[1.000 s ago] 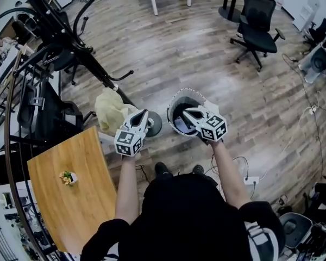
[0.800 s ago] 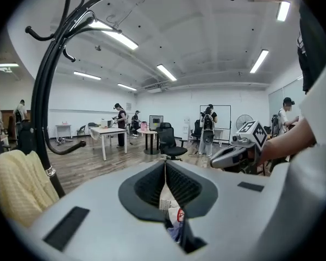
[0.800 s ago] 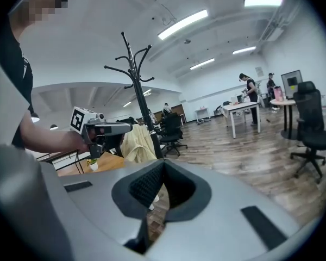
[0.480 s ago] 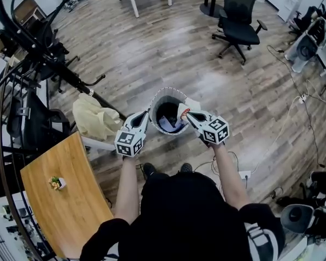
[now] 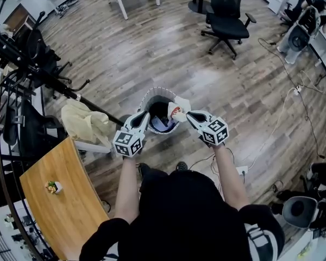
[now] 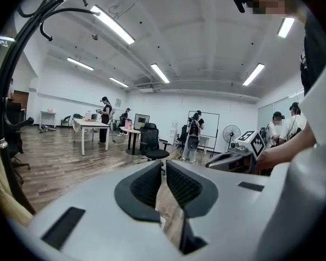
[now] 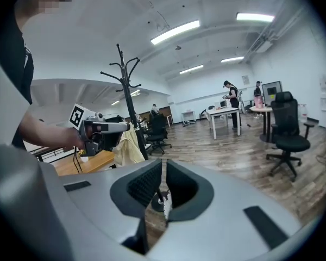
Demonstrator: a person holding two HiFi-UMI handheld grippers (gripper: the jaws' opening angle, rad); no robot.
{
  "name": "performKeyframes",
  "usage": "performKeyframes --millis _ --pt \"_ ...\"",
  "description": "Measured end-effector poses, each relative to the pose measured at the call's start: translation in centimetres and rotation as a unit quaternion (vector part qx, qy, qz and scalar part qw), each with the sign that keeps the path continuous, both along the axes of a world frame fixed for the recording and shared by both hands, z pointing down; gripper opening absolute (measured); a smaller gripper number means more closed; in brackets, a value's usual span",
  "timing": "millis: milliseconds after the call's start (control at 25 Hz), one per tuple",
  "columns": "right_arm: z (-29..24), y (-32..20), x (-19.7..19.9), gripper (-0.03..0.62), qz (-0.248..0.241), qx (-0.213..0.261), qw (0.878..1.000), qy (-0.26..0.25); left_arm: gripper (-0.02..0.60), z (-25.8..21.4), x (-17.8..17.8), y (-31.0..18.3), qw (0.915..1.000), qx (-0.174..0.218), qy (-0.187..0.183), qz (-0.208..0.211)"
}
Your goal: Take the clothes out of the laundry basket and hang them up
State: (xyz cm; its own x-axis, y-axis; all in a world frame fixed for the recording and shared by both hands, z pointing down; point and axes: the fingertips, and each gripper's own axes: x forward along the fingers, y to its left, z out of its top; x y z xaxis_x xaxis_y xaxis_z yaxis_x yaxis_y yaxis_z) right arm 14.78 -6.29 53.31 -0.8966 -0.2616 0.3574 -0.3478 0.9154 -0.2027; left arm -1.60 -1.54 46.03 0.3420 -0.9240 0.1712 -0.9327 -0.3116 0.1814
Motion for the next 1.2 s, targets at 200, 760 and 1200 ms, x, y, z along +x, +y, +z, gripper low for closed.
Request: performKeyframes --millis 200,760,1200 --pt "0.4 -0.8 2.0 0.113 0.019 0.0 1.0 -0.004 0.026 0.5 2.2 -0.9 0.9997 -0.01 -0.015 0.016" --pt "3.5 -2.1 3.0 0.185 0.06 -0.022 0.998 0.003 0.138 4.1 4.0 -2.1 0.9944 -0.066 -0.036 0.073" --pt "5.5 -4.6 1.0 0.179 0.107 -0.042 0.993 0.024 0.161 6.5 1.0 -6.7 0.9895 -0.088 -0.008 0.114"
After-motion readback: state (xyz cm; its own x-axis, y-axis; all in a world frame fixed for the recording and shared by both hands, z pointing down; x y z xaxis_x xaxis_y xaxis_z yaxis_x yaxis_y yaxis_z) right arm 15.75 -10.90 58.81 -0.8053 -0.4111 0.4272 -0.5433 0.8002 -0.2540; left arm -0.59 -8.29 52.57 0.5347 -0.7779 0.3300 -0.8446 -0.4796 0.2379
